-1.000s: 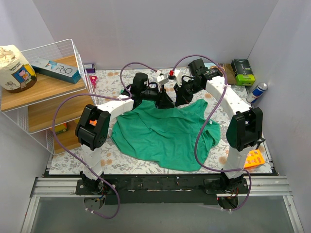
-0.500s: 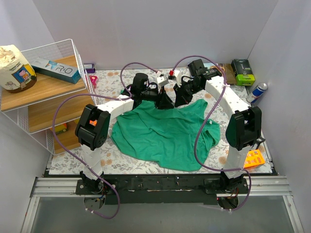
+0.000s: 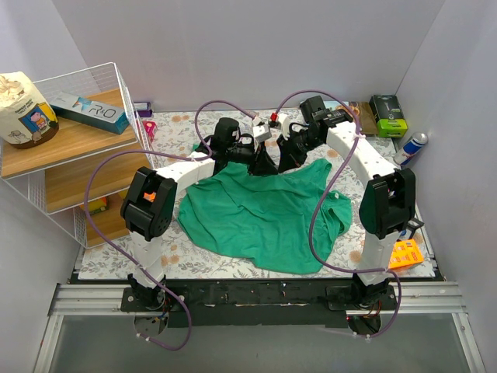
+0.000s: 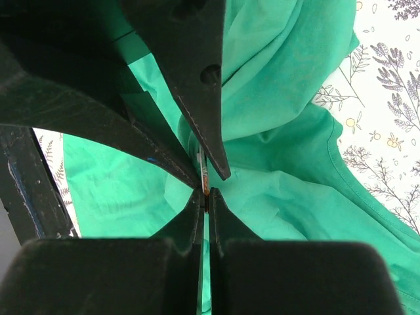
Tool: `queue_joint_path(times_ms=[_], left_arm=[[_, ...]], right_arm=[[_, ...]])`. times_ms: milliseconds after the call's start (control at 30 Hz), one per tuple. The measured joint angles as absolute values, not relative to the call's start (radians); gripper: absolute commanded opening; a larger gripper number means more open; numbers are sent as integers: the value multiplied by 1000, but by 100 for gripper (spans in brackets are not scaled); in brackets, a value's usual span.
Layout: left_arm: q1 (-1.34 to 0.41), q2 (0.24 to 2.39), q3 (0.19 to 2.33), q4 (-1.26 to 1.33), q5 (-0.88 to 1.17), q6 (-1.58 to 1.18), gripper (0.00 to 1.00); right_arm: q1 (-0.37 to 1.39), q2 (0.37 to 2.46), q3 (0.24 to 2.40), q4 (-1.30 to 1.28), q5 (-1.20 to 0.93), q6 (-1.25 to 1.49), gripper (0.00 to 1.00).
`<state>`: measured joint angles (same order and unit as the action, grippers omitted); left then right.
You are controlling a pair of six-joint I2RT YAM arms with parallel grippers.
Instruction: Remove the brooch from the garment
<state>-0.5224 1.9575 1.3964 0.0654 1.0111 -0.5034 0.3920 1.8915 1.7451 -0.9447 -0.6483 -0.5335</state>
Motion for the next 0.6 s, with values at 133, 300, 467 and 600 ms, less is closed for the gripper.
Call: queue_joint_path(times_ms=[133,300,467,600], left_arm=[[-525,1958,1407,45,1015,-493,1],[-526,1958,1412,37,1008,-516,0],[-527,1959,1412,38,994,-566,10],[-525,1959,1404,57,981,-597,26]], right_arm=[[387,1893,1745,-941,-651,-533,1],[386,1893,1742,-937,-654,-534,1],[387,1893,1733,-919,-653,-527,1],[387,1893,1731,-911,-645,-506,1]])
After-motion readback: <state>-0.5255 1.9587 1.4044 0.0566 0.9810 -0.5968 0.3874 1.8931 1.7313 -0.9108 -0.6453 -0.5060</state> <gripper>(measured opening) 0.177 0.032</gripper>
